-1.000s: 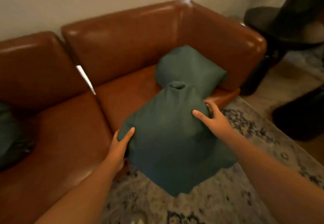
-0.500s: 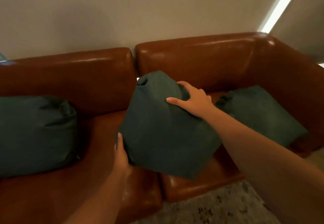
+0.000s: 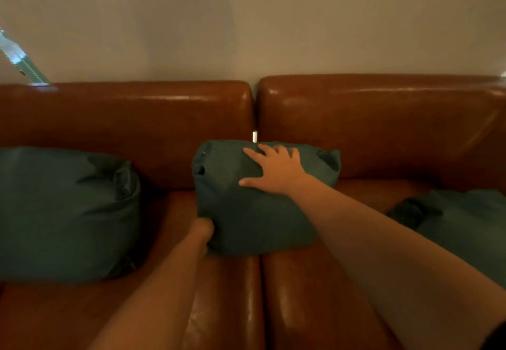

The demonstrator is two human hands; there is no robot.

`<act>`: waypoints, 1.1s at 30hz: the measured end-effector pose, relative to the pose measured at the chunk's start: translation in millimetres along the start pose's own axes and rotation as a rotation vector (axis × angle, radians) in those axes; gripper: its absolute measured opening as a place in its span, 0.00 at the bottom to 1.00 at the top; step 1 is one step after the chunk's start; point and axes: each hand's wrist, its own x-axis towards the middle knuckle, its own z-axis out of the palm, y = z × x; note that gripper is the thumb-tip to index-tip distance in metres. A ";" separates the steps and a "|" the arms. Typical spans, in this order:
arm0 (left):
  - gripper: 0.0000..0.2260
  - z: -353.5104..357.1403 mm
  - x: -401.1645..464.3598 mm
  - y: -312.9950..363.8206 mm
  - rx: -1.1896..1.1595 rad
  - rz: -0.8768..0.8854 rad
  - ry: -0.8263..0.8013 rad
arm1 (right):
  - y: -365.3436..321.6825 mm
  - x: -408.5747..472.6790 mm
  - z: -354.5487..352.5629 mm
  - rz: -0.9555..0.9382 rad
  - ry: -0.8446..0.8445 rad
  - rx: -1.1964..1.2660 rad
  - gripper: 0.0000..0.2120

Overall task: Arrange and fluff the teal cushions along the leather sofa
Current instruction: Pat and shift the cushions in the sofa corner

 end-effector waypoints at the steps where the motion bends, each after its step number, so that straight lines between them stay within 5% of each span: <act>1: 0.17 -1.5 0.4 11.2 -0.044 0.092 0.044 | 0.9 2.4 10.7 0.001 -0.019 -0.009 0.43; 6: 0.32 -3.6 7.4 46.0 0.035 0.400 0.185 | 6.9 6.4 28.0 -0.049 0.064 -0.020 0.44; 12: 0.31 8.6 -42.5 91.6 0.158 0.693 0.268 | 20.4 -6.1 20.7 -0.053 0.150 0.039 0.41; 16: 0.28 30.7 -72.3 124.8 0.238 0.959 0.108 | 49.0 -40.0 15.0 0.041 0.208 0.102 0.41; 21: 0.26 82.9 -106.8 144.3 0.208 0.907 -0.188 | 106.0 -101.2 12.4 0.188 0.190 0.129 0.41; 33: 0.25 292.6 -191.6 117.7 0.576 0.915 -0.437 | 316.8 -275.3 40.3 0.599 0.132 0.127 0.43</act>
